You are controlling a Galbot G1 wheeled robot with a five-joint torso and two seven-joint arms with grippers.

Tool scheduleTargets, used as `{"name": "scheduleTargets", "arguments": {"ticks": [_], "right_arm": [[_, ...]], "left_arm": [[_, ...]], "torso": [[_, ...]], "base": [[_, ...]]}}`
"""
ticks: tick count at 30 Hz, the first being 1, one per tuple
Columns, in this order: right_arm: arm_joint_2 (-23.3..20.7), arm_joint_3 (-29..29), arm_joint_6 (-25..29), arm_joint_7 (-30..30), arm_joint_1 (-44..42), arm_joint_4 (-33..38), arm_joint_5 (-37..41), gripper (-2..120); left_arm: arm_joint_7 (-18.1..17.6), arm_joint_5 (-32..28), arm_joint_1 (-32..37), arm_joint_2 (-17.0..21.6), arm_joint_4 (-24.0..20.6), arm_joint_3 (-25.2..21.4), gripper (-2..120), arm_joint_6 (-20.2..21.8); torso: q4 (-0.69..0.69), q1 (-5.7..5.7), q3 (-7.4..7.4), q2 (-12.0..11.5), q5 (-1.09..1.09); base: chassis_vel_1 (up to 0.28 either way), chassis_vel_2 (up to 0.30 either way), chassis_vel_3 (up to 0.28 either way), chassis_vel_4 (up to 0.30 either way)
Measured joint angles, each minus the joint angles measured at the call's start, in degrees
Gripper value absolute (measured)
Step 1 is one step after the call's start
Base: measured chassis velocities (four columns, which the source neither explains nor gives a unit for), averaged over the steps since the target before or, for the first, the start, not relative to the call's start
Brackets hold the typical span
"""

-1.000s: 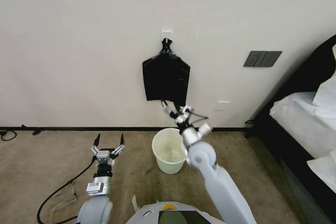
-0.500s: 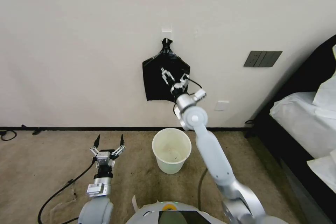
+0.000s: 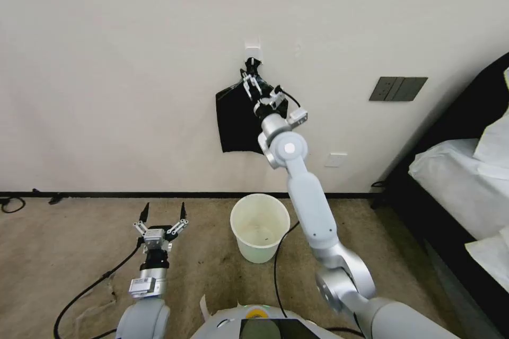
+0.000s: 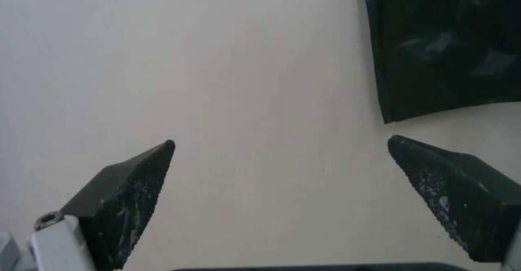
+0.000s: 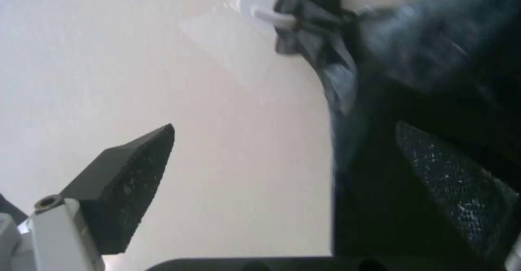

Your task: Place a trash bag onto the trash bin.

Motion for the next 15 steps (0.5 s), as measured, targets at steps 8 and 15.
{"name": "scheduleTargets", "arguments": {"ticks": [8, 15], "right_arm": [[0.6, 1.0, 0.4, 0.4, 2.0, -2.7, -0.1, 94], [0.2, 1.5, 0.5, 0.4, 2.0, -3.1, -0.2, 64]], "left_arm": [[0.0, -1.5, 0.3, 0.1, -1.1, 0.0, 100, 0.4], [0.0, -2.0, 0.6, 0.3, -1.9, -0.3, 100, 0.5]], "torso": [[0.0, 0.0, 0.0, 0.0, 0.0], [-0.01, 0.0, 0.0, 0.0, 0.0]], "base": [[0.0, 0.0, 0.0, 0.0], [0.0, 0.0, 0.0, 0.0]]}}
